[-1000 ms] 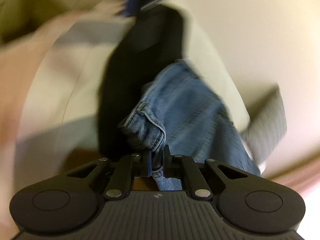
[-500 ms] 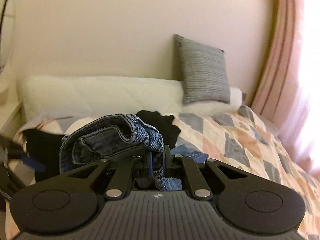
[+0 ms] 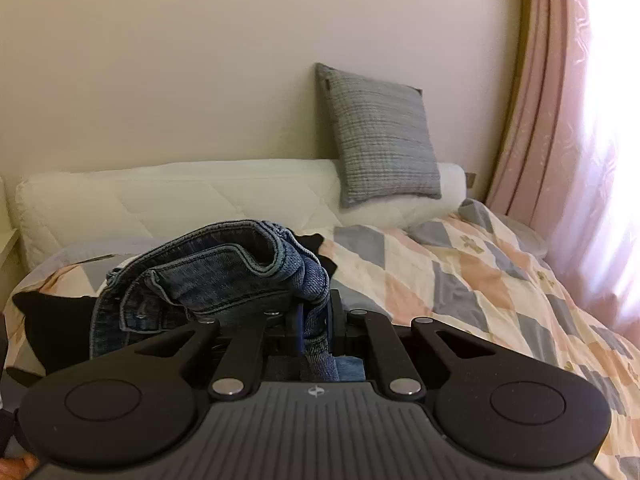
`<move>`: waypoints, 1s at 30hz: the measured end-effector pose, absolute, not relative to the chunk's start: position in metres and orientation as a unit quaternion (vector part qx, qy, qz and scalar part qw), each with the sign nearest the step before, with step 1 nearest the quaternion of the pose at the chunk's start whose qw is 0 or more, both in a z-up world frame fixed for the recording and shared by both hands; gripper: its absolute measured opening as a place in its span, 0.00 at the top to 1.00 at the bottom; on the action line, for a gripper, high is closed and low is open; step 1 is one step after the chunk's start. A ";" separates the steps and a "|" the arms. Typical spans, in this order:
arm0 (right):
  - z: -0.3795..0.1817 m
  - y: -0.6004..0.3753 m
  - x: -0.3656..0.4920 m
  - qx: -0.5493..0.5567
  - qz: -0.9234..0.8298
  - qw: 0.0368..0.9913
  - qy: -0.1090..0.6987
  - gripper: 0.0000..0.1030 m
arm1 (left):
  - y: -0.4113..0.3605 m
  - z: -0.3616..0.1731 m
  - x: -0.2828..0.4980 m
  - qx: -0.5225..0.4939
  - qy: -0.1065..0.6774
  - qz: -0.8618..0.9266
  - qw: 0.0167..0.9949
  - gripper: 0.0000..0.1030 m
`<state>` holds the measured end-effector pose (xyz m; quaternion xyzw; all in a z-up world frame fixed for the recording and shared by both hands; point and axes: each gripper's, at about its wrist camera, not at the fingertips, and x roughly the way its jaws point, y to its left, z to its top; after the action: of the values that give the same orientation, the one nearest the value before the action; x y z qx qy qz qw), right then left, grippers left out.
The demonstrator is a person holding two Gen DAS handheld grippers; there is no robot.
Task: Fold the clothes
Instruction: 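Lift the blue jeans off the pile with both grippers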
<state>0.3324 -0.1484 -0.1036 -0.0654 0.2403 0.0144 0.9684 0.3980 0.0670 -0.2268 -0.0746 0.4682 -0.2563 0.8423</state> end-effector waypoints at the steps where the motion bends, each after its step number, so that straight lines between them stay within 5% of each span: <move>1: -0.104 -0.151 0.333 -0.060 0.012 0.968 0.243 0.91 | 0.067 -0.229 0.398 -0.084 0.471 -0.257 0.840 0.52; 8: -0.097 -0.160 0.316 -0.035 -0.004 0.968 0.248 0.92 | 0.074 -0.207 0.381 -0.053 0.439 -0.236 0.865 0.80; 20: -0.021 -0.160 0.145 0.039 -0.086 0.988 0.125 0.96 | 0.081 -0.018 0.296 0.056 0.165 -0.285 0.943 0.84; 30: 0.022 -0.149 -0.086 0.144 -0.216 0.965 0.028 0.96 | -0.005 0.070 0.125 0.131 0.012 -0.487 0.864 0.84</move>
<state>-0.0864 -0.1489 0.0221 0.1441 0.0281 -0.2158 0.9653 0.1250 -0.0053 0.0700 0.1314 0.0124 -0.4865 0.8636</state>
